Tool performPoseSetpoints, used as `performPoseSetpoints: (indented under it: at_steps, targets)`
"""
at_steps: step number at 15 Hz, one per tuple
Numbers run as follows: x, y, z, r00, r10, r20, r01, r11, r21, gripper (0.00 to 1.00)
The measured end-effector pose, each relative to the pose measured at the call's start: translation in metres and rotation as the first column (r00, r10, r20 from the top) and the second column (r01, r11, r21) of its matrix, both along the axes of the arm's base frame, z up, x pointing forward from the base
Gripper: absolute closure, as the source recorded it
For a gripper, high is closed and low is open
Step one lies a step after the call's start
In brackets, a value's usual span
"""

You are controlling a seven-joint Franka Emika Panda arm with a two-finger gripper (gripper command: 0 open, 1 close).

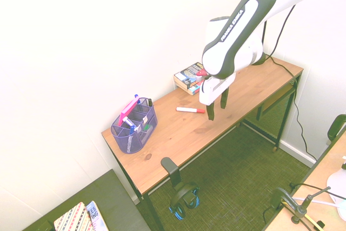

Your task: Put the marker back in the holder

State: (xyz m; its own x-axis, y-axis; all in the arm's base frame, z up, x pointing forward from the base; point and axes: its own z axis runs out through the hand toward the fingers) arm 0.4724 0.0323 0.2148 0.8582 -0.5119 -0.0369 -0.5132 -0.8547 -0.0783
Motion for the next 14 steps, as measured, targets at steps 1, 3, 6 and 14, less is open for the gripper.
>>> performPoseSetpoints:
  at_steps: [1,3,6,14]
  targets:
    - [0.004,0.000,-0.006,0.999,0.023,0.025,-0.023,1.000,-0.003,0.00]
    - [0.014,0.005,-0.013,0.994,0.078,0.074,-0.078,0.997,-0.010,0.00]
    - [0.030,0.008,-0.024,0.983,0.134,0.123,-0.130,0.991,-0.038,0.00]
    - [0.075,-0.003,-0.052,0.971,0.160,0.176,-0.152,0.987,-0.060,1.00]
